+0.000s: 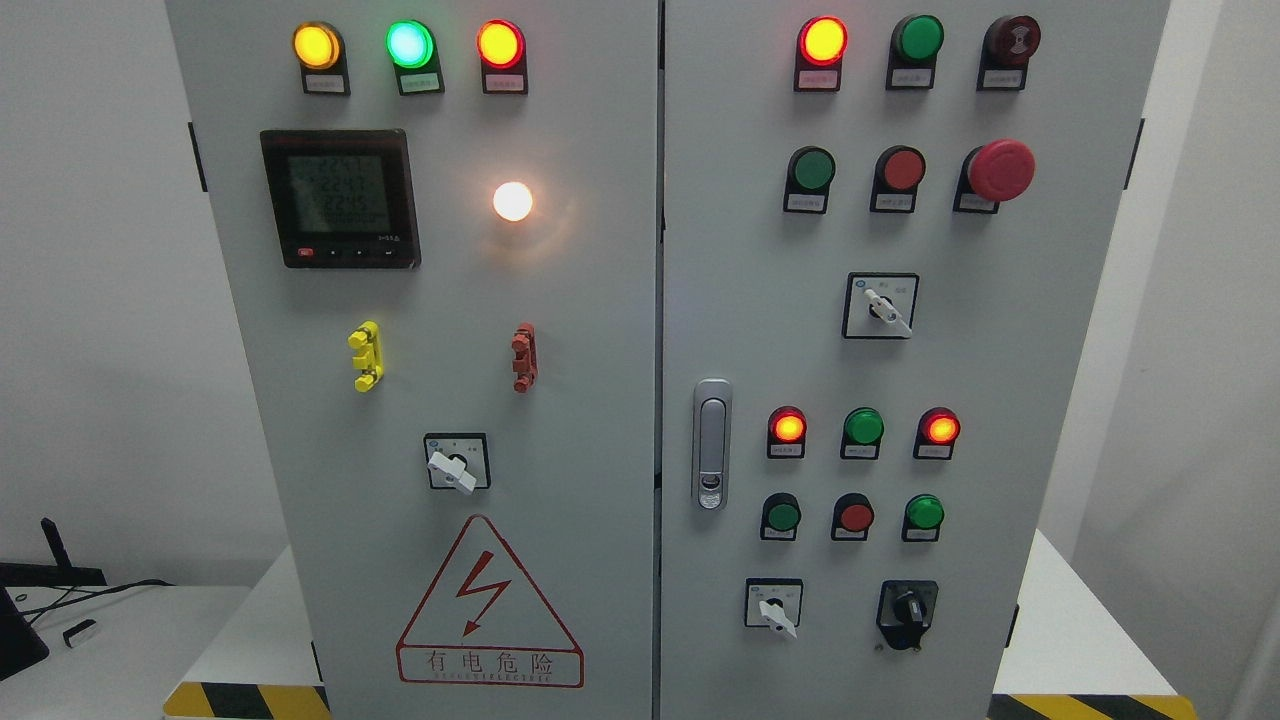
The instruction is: Trip black knob to open circuit
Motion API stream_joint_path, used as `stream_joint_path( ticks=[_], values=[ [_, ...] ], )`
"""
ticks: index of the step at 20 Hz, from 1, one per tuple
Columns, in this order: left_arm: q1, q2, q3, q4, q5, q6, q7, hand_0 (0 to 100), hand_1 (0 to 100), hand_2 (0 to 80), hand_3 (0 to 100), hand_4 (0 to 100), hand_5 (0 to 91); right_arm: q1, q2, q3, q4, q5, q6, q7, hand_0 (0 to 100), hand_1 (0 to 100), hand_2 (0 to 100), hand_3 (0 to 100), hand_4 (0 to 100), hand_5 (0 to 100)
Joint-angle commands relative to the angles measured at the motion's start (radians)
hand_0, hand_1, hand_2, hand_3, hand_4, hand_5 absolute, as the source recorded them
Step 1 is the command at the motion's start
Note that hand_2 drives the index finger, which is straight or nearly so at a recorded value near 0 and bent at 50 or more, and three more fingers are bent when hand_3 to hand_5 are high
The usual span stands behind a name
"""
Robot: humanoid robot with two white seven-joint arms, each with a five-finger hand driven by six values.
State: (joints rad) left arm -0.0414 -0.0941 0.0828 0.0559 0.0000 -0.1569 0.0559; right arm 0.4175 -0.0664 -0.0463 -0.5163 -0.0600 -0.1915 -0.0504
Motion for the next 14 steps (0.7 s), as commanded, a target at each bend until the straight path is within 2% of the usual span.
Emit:
stream_joint_path(
  ticks=[1,4,7,8,10,12,14],
  values=[
    [0.000,0.000,0.000,0.001,-0.031,0.000,-0.001,12,39,0.0,0,0,0.0,0.125,0.022,-0.070,-0.307,0.000,-0.149,-0.041,26,30,0,10,11,3],
    [0.000,-0.001,0.000,0.001,-0.031,0.000,-0.001,12,39,0.0,0,0,0.0,0.171,0.023,-0.070,-0.350,0.000,-0.322,-0.106,29,31,0,16,16,9],
    [0.000,-0.001,0.000,-0.001,-0.031,0.000,-0.001,12,39,0.0,0,0,0.0,0.233,0.033,-0.092,-0.454,-0.004,-0.484,-0.134,30,36,3,23,26,19],
    [0.000,-0.001,0.000,0.001,-0.031,0.000,-0.001,12,39,0.0,0,0,0.0,0.250,0.043,-0.105,-0.484,-0.006,-0.538,-0.135,29,37,4,23,26,19],
    [0.000,-0.001,0.000,0.001,-0.031,0.000,-0.001,12,39,0.0,0,0,0.0,0.265,0.046,-0.109,-0.517,-0.009,-0.635,-0.146,24,45,6,28,29,25],
    [0.000,0.000,0.000,-0.001,-0.031,0.000,-0.001,12,39,0.0,0,0,0.0,0.273,0.060,-0.115,-0.566,-0.009,-0.690,-0.169,20,51,9,29,30,30],
    [0.000,0.000,0.000,0.001,-0.031,0.000,-0.001,12,39,0.0,0,0,0.0,0.303,0.074,-0.115,-0.657,-0.009,-0.709,-0.186,18,56,13,33,33,34]
  ],
)
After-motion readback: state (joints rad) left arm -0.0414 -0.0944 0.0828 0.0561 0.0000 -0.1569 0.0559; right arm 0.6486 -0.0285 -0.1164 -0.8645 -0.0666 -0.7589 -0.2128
